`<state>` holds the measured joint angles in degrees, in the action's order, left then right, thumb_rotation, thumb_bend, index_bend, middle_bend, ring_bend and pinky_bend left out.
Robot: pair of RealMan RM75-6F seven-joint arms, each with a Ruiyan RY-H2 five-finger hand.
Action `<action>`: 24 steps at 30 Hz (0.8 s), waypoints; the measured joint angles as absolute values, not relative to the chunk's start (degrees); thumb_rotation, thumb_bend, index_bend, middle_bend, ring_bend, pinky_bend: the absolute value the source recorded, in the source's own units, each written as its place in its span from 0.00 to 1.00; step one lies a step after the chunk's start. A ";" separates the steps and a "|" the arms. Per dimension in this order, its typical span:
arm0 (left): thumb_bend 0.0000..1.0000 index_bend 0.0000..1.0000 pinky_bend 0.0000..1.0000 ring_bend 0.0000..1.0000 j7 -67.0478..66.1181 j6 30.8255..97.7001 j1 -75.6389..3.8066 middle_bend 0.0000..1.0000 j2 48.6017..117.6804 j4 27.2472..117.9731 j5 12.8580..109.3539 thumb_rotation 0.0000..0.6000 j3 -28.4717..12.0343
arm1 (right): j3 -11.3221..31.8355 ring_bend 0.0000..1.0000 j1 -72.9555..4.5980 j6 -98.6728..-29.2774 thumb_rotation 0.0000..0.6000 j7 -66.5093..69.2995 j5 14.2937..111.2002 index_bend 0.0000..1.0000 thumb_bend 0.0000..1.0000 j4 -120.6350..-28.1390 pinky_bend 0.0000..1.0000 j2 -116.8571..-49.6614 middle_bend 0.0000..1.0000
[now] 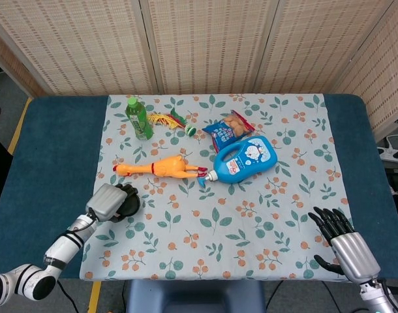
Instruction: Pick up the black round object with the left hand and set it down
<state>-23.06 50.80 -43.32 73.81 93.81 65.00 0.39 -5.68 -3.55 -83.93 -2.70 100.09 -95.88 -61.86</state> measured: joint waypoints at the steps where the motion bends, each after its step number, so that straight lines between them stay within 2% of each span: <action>1: 0.70 0.69 0.71 0.56 -24.18 49.76 -43.68 0.71 74.08 94.08 63.65 1.00 0.54 | -5.67 0.00 -3.54 -83.89 1.00 -3.01 100.06 0.00 0.12 -95.89 0.00 -61.93 0.00; 7: 0.70 0.68 0.62 0.56 -28.64 48.31 -44.98 0.70 75.30 94.37 59.73 1.00 0.97 | -5.76 0.00 -3.66 -83.76 1.00 -2.06 100.22 0.00 0.12 -95.85 0.00 -61.77 0.00; 10: 0.67 0.62 0.55 0.54 -30.82 48.19 -45.49 0.64 75.67 94.42 58.15 1.00 1.22 | -5.77 0.00 -3.63 -84.02 1.00 -1.70 100.30 0.00 0.12 -95.86 0.00 -61.54 0.00; 12: 0.63 0.53 0.50 0.48 -32.37 48.13 -45.78 0.57 75.85 94.39 57.14 1.00 1.57 | -5.81 0.00 -3.57 -84.18 1.00 -1.57 100.41 0.00 0.12 -95.88 0.00 -61.47 0.00; 17: 0.57 0.07 0.45 0.21 -34.78 47.55 -46.60 0.26 77.15 93.81 54.17 1.00 2.29 | -5.89 0.00 -3.49 -84.29 1.00 -1.53 100.48 0.00 0.12 -96.00 0.00 -61.41 0.00; 19: 0.55 0.00 0.40 0.11 -34.63 47.45 -46.78 0.15 77.39 93.36 54.01 1.00 2.33 | -5.84 0.00 -3.47 -84.32 1.00 -1.48 100.36 0.00 0.12 -96.04 0.00 -61.36 0.00; 20: 0.54 0.00 0.37 0.07 -34.54 47.47 -46.80 0.11 77.49 93.25 54.05 1.00 2.30 | -5.83 0.00 -3.47 -84.31 1.00 -1.45 100.33 0.00 0.12 -96.05 0.00 -61.34 0.00; 22: 0.50 0.00 0.32 0.01 -33.69 47.50 -46.75 0.03 77.63 93.14 54.43 1.00 2.13 | -5.81 0.00 -3.49 -84.28 1.00 -1.40 100.27 0.00 0.12 -96.05 0.00 -61.28 0.00; 24: 0.46 0.00 0.29 0.00 -32.42 47.47 -46.63 0.00 77.65 93.12 55.05 1.00 1.91 | -5.78 0.00 -3.49 -84.23 1.00 -1.43 100.16 0.00 0.12 -96.06 0.00 -61.24 0.00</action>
<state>-32.42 47.47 -46.63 77.65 93.12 55.05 1.91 -5.78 -3.49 -84.23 -1.43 100.16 -96.06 -61.24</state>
